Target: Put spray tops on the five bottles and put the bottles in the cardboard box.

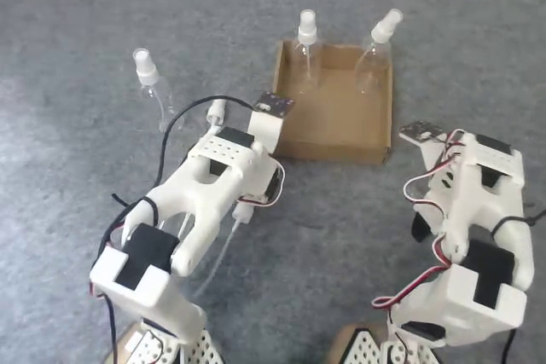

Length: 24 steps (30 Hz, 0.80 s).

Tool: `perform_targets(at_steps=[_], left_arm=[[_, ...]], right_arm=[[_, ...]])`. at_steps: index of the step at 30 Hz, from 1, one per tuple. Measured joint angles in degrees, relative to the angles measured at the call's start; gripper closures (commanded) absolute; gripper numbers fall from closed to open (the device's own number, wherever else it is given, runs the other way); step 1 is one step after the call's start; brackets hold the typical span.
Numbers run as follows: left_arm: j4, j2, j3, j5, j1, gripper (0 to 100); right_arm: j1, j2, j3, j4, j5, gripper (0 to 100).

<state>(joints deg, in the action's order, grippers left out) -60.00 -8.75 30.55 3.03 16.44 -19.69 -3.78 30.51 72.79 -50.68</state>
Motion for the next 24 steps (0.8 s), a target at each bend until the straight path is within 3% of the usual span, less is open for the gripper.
perform_targets(at_steps=[7,11,13,24], left_arm=[[-3.3,-0.4,-2.5,-10.3,0.0,95],[-5.5,-0.4,-2.5,-14.7,0.0,85],[-6.2,-0.4,-2.5,-15.8,0.0,82],[-9.1,-0.4,-2.5,-17.8,-0.5,86]], right_arm=[[-1.4,0.0,0.0,-0.9,-0.2,91.9],[-1.4,0.0,0.0,-0.9,-0.2,91.6],[-1.4,0.0,0.0,-0.9,-0.2,91.6],[-1.4,0.0,0.0,-0.9,-0.4,91.4]])
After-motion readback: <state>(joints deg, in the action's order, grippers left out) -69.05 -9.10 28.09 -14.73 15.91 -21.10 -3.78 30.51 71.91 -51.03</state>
